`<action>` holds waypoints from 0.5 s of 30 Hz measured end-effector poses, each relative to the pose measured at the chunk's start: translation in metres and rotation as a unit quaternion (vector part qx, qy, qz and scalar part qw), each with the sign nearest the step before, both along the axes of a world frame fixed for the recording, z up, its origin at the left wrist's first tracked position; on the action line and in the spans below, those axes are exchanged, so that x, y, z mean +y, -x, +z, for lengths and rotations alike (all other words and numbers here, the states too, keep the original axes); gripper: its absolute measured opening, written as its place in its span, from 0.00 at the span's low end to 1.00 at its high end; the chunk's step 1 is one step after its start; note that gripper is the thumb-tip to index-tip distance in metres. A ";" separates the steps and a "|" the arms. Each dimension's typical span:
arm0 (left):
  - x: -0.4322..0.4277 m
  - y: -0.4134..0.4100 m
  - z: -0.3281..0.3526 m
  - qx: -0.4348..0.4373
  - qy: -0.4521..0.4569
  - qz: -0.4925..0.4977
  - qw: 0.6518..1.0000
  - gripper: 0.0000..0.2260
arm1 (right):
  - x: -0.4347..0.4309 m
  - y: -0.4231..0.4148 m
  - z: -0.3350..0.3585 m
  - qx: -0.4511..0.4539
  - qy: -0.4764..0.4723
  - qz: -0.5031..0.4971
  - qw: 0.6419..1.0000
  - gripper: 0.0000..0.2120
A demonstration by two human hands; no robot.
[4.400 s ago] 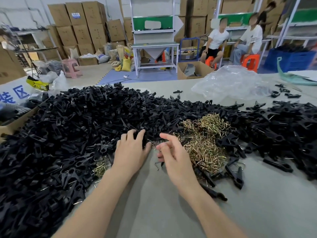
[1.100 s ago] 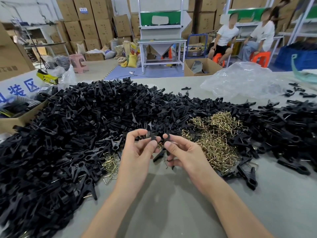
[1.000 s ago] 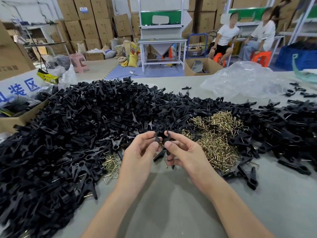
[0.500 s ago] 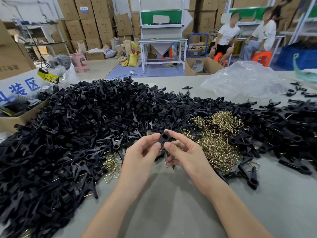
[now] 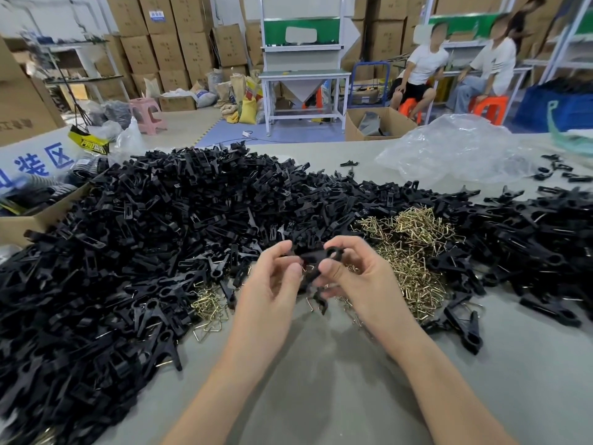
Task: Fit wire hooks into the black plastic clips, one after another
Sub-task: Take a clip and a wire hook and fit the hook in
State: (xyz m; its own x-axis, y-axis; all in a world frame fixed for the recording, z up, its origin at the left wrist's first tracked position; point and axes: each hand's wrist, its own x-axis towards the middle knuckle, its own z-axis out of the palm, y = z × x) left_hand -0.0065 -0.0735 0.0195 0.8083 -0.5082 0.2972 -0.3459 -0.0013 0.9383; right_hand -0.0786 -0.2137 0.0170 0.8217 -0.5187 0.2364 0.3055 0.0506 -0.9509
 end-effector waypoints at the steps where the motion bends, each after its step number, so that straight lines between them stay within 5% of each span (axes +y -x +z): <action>1: -0.001 0.002 -0.005 -0.048 -0.034 0.005 0.998 0.13 | -0.004 0.001 0.001 -0.010 -0.006 -0.024 1.000 0.12; 4: -0.009 0.012 -0.022 -0.199 -0.172 -0.031 0.964 0.15 | -0.017 0.006 0.007 -0.045 -0.072 -0.098 0.992 0.15; 7: -0.025 0.015 -0.030 -0.338 -0.297 -0.021 0.893 0.22 | -0.021 0.008 0.010 -0.086 -0.153 -0.134 0.975 0.16; 10: -0.040 0.010 -0.027 -0.367 -0.348 -0.006 0.863 0.22 | -0.022 0.009 0.010 -0.099 -0.178 -0.132 0.970 0.13; 15: -0.046 0.010 -0.024 -0.370 -0.340 0.025 0.864 0.10 | -0.020 0.008 0.012 -0.086 -0.178 -0.127 0.972 0.10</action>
